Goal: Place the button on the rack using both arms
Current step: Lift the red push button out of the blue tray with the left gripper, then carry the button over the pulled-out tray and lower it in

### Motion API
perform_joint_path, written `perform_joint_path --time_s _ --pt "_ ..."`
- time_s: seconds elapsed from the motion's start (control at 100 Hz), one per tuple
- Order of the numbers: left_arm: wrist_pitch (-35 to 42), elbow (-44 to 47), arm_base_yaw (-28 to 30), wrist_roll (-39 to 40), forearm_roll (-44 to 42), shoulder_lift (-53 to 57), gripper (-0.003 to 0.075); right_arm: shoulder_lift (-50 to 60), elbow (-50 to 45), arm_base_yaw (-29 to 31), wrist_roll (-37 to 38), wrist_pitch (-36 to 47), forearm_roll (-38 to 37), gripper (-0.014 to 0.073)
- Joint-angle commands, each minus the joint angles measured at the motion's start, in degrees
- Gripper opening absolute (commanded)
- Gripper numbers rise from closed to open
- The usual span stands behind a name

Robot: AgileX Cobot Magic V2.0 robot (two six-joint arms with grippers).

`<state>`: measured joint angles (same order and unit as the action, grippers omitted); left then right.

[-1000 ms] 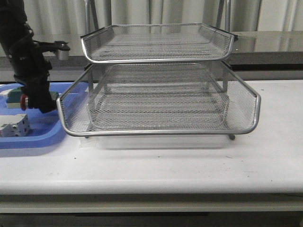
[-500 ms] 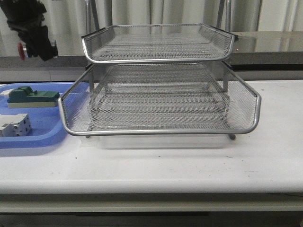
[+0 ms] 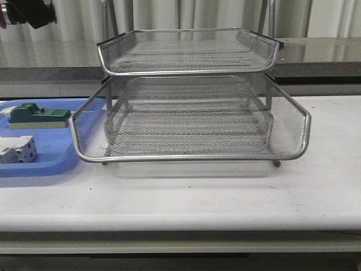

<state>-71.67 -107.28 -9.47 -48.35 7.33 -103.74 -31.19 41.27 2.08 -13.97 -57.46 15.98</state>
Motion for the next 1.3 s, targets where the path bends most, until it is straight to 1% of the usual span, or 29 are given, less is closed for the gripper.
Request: perform_joint_path --time_s 0.0,0.14,0.25,0.44,0.61,0.77,0.94,1.01,1.12,1.19,1.26,1.29 --pt "-1.8 2.4 -2.8 2.0 0.1 6.5 -0.0020 0.0 1.9 0.2 -0.1 3.0 0.6 -0.0071" --pt "-1.8 7.5 -8.3 4.1 -0.5 10.5 -0.0020 0.0 1.9 0.2 -0.1 3.0 0.6 -0.0071" --pt "-1.8 9.8 -13.2 5.4 -0.5 11.8 -0.0020 0.0 1.9 0.2 -0.1 3.0 0.6 -0.0071" --pt "-1.8 11.6 -23.5 5.7 -0.5 10.5 -0.0020 0.0 1.9 0.2 -0.1 3.0 0.6 -0.0071" --pt "-0.1 11.6 -28.5 5.7 -0.5 7.8 -0.0020 0.0 1.9 0.2 -0.1 3.0 0.6 -0.0071" --pt "5.0 11.6 -31.0 5.7 -0.5 4.3 -0.0020 0.0 1.9 0.2 -0.1 3.0 0.6 -0.0071" --pt "12.9 11.5 -31.7 5.7 -0.4 1.4 -0.0020 0.0 1.9 0.2 -0.1 3.0 0.6 -0.0071" --pt "14.6 11.5 -31.7 5.7 -0.4 0.2 -0.0019 0.0 1.9 0.2 -0.1 3.0 0.6 -0.0071" --pt "15.2 11.4 -31.7 5.7 -0.4 -1.3 -0.0013 0.0 1.9 0.2 -0.1 3.0 0.6 -0.0071" --pt "15.2 11.4 -31.7 5.7 -0.4 -2.0 0.0034 0.0 1.9 0.2 -0.1 3.0 0.6 -0.0071" --pt "15.2 11.4 -31.7 5.7 -0.4 -2.5 0.0118 0.0 1.9 0.2 -0.1 3.0 0.6 -0.0071" --pt "15.2 11.4 -31.7 5.7 -0.4 -2.8 0.0170 0.0 1.9 0.2 -0.1 3.0 0.6 -0.0071"
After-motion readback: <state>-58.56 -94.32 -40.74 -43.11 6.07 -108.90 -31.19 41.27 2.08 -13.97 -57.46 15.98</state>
